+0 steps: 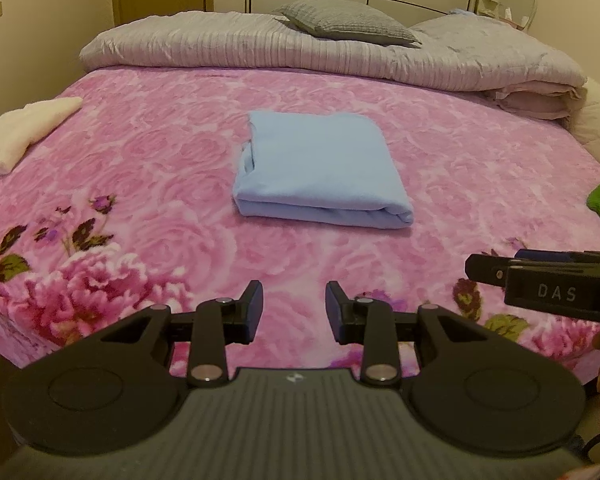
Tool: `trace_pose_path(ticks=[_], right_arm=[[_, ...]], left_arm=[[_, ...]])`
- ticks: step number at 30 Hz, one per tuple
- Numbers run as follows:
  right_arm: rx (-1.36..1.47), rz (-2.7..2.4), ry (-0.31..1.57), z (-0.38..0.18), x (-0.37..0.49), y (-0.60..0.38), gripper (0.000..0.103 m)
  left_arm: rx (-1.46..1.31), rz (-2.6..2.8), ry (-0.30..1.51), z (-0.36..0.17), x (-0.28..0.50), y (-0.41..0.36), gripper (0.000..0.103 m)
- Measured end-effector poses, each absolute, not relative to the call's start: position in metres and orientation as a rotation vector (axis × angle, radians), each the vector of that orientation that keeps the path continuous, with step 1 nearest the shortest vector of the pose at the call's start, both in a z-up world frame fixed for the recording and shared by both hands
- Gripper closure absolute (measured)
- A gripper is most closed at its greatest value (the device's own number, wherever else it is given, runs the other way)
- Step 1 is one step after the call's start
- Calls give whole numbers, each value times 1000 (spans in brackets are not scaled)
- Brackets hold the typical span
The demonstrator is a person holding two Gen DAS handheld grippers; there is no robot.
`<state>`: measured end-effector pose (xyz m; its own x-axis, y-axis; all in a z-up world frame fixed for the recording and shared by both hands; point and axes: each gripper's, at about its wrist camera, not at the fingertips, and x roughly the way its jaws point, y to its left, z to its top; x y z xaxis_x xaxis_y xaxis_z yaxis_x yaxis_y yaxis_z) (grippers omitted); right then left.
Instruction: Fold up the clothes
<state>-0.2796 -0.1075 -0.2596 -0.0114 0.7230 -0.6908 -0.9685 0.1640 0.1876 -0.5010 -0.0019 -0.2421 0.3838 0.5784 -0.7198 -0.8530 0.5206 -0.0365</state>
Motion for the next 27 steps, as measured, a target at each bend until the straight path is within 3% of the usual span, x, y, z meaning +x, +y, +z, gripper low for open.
trace_pose_path(ticks=[14,21,27], right_arm=[[-440,1397,839,-282,-275,-83,39],[-343,1379,1020,-313,-245,-63,39],[-42,1378,1309,-340,-198,-41,39]], left_arm=[[-552,931,729,-266,-504,34,72],[-779,881,663,-290,-522,76,70],[-1061,811,480,-316,-542,130,67]])
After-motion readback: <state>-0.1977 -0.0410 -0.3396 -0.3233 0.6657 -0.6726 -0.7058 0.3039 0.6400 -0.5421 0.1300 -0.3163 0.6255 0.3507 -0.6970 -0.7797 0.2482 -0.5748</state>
